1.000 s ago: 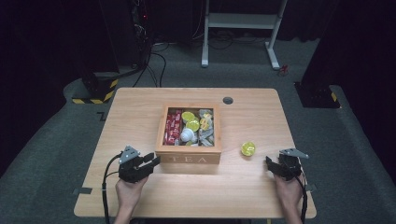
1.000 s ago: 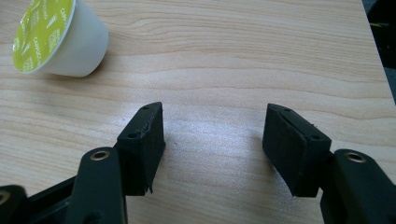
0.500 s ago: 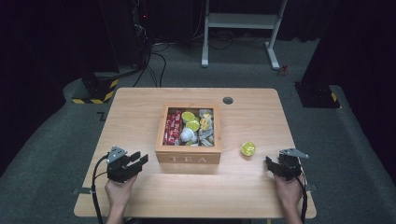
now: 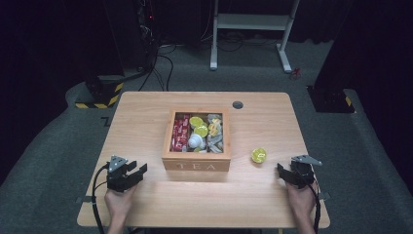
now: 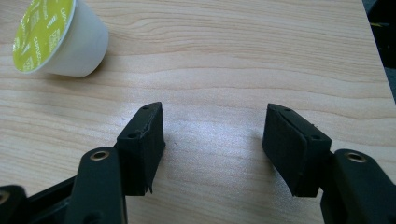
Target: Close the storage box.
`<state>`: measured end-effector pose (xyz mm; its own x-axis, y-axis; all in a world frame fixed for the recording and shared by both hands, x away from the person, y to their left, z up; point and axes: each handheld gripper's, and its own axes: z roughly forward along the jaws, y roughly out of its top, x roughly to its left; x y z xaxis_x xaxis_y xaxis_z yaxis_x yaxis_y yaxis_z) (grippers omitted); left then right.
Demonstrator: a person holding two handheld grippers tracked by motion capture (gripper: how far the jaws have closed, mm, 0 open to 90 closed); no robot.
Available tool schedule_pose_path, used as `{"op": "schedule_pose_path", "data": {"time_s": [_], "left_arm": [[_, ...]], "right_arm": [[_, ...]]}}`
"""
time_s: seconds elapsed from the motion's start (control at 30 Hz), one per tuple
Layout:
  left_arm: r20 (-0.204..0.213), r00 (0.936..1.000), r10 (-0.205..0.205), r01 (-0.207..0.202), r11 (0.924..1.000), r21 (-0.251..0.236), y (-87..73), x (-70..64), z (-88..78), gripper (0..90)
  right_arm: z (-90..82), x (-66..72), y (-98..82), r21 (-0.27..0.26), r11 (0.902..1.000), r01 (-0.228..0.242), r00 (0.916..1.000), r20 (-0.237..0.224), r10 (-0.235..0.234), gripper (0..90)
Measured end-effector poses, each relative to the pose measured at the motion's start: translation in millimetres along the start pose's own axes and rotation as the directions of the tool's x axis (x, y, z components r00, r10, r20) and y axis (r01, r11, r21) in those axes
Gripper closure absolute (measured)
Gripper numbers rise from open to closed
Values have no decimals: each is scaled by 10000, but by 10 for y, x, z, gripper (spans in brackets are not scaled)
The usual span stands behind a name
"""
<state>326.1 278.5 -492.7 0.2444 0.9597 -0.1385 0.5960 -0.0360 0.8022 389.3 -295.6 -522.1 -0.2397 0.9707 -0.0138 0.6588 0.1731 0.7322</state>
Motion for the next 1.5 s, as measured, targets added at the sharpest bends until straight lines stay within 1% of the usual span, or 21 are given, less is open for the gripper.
{"op": "schedule_pose_path", "data": {"time_s": [0.03, 0.13, 0.17, 0.23, 0.3, 0.4, 0.47, 0.5, 0.57, 0.67, 0.77, 0.9, 1.0, 1.07, 1.2, 1.4, 1.43, 1.5], "left_arm": [[-95, 9999, 50, -50, 10000, 22, -9, 12, 13, 504], [-203, 9998, -63, 65, 9999, 92, -34, 44, 54, 497], [-280, 9996, 21, -17, 9999, 140, -40, 57, 64, 495], [-370, 9993, -16, 23, 9998, 196, -56, 69, 89, 489], [-522, 9986, 31, -19, 9997, 235, -71, 79, 112, 485], [-702, 9974, 178, -151, 9991, 388, -84, 87, 145, 478], [-784, 9968, 154, -117, 9988, 467, -91, 89, 162, 476], [-828, 9963, 233, -194, 9987, 469, -92, 99, 172, 474], [-918, 9956, 185, -140, 9987, 485, -100, 104, 187, 472], [-996, 9948, 228, -167, 9980, 613, -106, 128, 208, 472], [-1119, 9935, 218, -147, 9978, 641, -108, 132, 225, 470], [-1185, 9927, 210, -132, 9977, 668, -109, 138, 248, 463], [-1305, 9909, 336, -237, 9968, 767, -113, 142, 262, 460], [-1346, 9904, 305, -199, 9966, 797, -118, 141, 270, 458], [-1475, 9882, 423, -299, 9959, 852, -121, 153, 280, 454], [-1560, 9869, 404, -255, 9951, 959, -136, 168, 300, 440], [-1591, 9864, 425, -264, 9945, 1018, -144, 169, 308, 438], [-1665, 9847, 508, -348, 9946, 978, -161, 168, 312, 431]], "right_arm": [[0, 0, 0, 2, 10000, 0, 10000, -1, 0, 385], [0, 0, 0, 0, 10000, 0, 10000, -1, 0, 385], [1, 0, 0, -3, 10000, 4, 10000, 3, -4, 385], [0, 0, 0, 1, 10000, 2, 10000, -1, -2, 385], [0, 0, 0, 0, 10000, 2, 10000, 0, -2, 385], [0, 0, 0, 2, 10000, 4, 10000, 1, -4, 385], [0, 0, 0, 0, 10000, 4, 10000, 4, -4, 385], [0, 0, 0, 0, 10000, 4, 10000, 1, -4, 385], [0, 0, 0, -2, 10000, 9, 10000, 6, -9, 385], [1, 0, 0, -4, 10000, 17, 10000, 0, -17, 384], [1, 0, 0, -5, 10000, 23, 10000, 5, -23, 384], [1, 0, 0, -4, 10000, 21, 10000, 5, -21, 384], [1, 0, 0, -6, 10000, 21, 10000, 12, -21, 383], [0, 1, 0, -3, 10000, 9, 10000, 16, -9, 383], [1, 0, 0, -5, 10000, 18, 10000, 10, -18, 383], [0, 1, 0, 0, 10000, 2, 10000, 12, -2, 383], [1, 1, 0, -2, 10000, 6, 10000, 16, -6, 383], [1, -1, 0, -6, 10000, 30, 10000, 15, -30, 383]]}}
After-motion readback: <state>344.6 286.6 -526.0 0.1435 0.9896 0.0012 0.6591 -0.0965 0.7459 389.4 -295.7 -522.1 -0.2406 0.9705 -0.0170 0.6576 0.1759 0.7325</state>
